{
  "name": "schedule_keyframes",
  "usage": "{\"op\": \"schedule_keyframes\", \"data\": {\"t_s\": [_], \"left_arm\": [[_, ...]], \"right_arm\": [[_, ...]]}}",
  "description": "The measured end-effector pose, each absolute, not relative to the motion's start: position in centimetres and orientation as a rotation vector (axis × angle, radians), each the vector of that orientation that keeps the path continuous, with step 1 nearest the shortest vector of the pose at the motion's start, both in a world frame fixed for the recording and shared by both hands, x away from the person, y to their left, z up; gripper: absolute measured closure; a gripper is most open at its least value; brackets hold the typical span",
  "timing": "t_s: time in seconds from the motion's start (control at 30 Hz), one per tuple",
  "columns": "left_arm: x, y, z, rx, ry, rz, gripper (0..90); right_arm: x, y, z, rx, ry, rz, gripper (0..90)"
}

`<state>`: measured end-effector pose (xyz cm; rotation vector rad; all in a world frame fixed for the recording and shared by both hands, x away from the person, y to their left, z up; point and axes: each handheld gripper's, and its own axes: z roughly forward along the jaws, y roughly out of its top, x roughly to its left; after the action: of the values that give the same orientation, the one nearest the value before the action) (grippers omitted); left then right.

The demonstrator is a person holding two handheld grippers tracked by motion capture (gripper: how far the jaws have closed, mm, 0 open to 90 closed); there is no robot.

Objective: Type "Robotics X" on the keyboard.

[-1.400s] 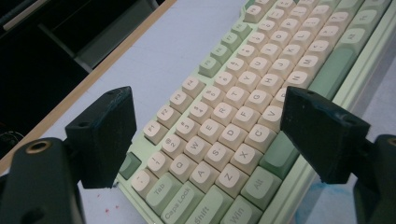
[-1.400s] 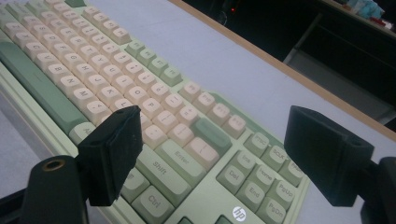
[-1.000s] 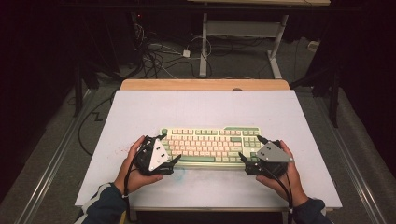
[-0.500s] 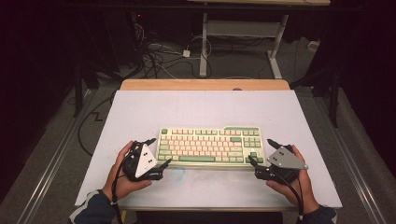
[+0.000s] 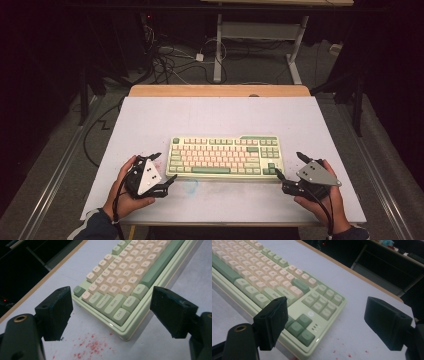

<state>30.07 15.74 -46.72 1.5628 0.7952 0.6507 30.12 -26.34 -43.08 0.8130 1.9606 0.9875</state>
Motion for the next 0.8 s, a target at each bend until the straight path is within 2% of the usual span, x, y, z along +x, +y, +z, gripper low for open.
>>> {"op": "schedule_keyframes", "data": {"t_s": [0.33, 0.6, 0.8], "left_arm": [[30.0, 17.3, -48.6, 1.576, 0.849, 0.656, 17.5], [29.1, 18.3, -50.6, 1.593, 0.913, 0.601, 17.5], [28.9, 18.1, -50.5, 1.579, 0.909, 0.624, 16.9]], "right_arm": [[29.8, -28.1, -44.4, 0.843, 1.942, 0.999, 20.0], [29.1, -29.9, -46.3, 0.914, 1.857, 1.014, 20.9], [28.8, -30.1, -47.3, 0.942, 1.888, 1.013, 16.7]]}}
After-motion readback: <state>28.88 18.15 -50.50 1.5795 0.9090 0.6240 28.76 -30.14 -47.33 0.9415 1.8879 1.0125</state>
